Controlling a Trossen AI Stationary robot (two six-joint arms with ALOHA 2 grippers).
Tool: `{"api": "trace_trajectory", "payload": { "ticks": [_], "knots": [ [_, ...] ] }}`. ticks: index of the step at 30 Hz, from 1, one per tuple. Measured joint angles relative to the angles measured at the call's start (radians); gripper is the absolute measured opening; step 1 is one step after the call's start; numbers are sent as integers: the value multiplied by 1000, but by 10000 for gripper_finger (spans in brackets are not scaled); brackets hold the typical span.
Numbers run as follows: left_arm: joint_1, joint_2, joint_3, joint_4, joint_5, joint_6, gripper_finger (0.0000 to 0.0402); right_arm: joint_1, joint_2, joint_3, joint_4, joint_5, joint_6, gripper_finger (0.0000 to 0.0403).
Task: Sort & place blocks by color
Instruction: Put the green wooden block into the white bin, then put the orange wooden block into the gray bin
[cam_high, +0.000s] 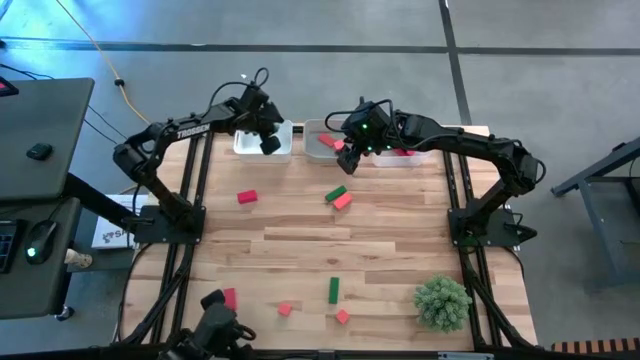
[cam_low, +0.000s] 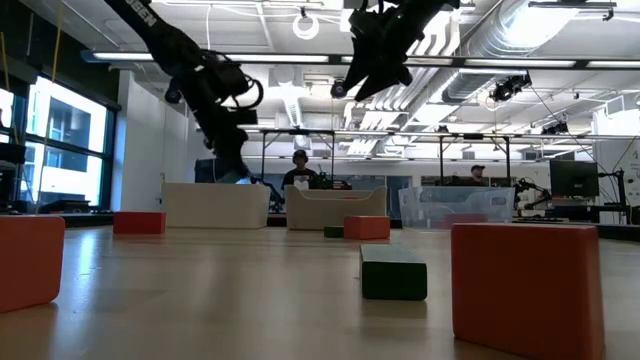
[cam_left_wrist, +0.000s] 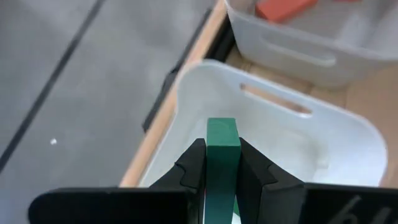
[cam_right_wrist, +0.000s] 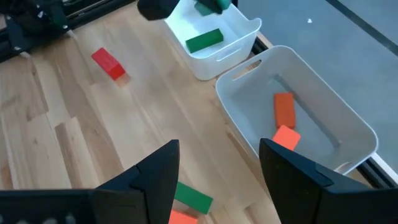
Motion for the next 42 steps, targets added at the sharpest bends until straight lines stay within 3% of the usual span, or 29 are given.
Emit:
{"api": "trace_trajectory", "payload": {
  "ticks": [16, 26, 42],
  "knots": [
    [0, 134, 0, -27, -30, 6, 36, 1, 0, 0, 0, 0, 5, 209],
    [0, 134, 0, -27, -107, -28, 77, 1, 0, 0, 0, 0, 32, 209],
    [0, 121, 13, -53, -114, -108, 144, 25, 0, 0, 0, -37, 22, 209]
  ]
}}
